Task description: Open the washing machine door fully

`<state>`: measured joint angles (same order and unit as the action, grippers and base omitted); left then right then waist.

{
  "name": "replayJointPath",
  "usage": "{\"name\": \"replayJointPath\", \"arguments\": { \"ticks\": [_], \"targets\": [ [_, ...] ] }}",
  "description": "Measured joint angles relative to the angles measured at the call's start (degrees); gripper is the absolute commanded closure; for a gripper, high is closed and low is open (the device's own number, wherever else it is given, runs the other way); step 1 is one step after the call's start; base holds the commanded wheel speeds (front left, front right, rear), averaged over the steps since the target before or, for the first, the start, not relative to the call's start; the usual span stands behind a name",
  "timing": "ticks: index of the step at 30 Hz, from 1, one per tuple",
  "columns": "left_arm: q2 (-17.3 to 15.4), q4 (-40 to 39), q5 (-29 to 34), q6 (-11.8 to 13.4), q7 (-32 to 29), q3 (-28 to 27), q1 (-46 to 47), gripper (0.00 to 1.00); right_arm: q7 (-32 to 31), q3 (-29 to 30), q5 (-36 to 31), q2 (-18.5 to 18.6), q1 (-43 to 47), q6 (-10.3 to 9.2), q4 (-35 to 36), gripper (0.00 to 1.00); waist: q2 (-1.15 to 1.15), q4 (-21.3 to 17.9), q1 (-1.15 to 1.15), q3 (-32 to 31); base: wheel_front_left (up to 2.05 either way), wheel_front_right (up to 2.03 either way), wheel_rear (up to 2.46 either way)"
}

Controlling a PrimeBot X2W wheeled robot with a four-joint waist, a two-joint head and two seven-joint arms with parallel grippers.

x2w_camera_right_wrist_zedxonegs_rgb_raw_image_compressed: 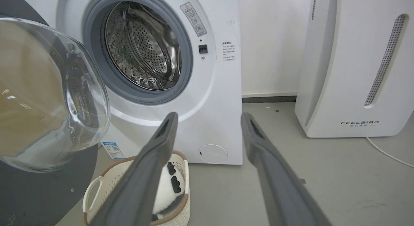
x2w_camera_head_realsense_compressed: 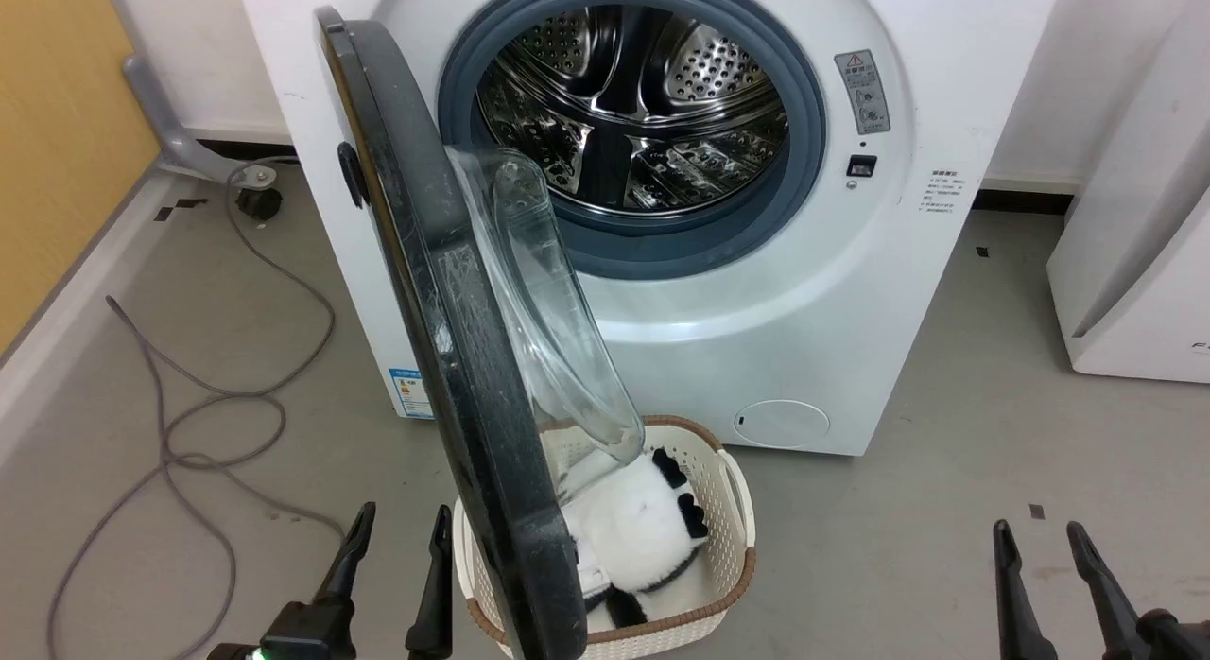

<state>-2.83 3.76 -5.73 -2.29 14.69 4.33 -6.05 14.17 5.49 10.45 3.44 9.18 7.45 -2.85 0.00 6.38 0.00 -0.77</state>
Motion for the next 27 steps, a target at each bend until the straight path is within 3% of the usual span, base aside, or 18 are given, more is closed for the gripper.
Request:
{"name": "replayJointPath", "arguments": {
  "ticks": [10,11,13,19,27],
  "targets": [
    [0.0,0.55,0.02,-0.18,0.0,0.44,0.0,0.0,0.56,1.14,0.11,-0.19,-0.15,0.0,-1.19,0.0,0.0,0.35,0.0,-0.05,0.0,0.0,0.0],
    [0.0,0.53,0.02,-0.2,0.0,0.43,0.01,0.38,0.56,1.16,0.13,-0.2,-0.15,0.0,-1.3,0.0,0.0,0.4,0.0,-0.06,0.0,0.0,0.0],
    [0.0,0.32,0.02,-0.31,0.0,0.44,0.01,1.0,0.56,1.25,0.24,-0.22,-0.17,0.0,-1.32,0.0,0.0,0.48,0.0,-0.05,0.0,0.0,0.0],
    [0.01,-3.92,-1.56,-0.16,0.0,-0.49,0.1,1.0,0.57,1.19,0.73,-0.25,-0.22,0.0,-1.29,0.0,0.0,0.64,0.0,0.06,0.0,0.0,0.0],
    [0.0,-16.83,-3.14,1.69,0.0,-3.56,4.72,1.0,0.57,1.05,1.27,-0.29,-0.24,0.0,-1.4,0.0,0.0,0.98,0.0,0.05,0.0,0.0,0.0]
  ]
}}
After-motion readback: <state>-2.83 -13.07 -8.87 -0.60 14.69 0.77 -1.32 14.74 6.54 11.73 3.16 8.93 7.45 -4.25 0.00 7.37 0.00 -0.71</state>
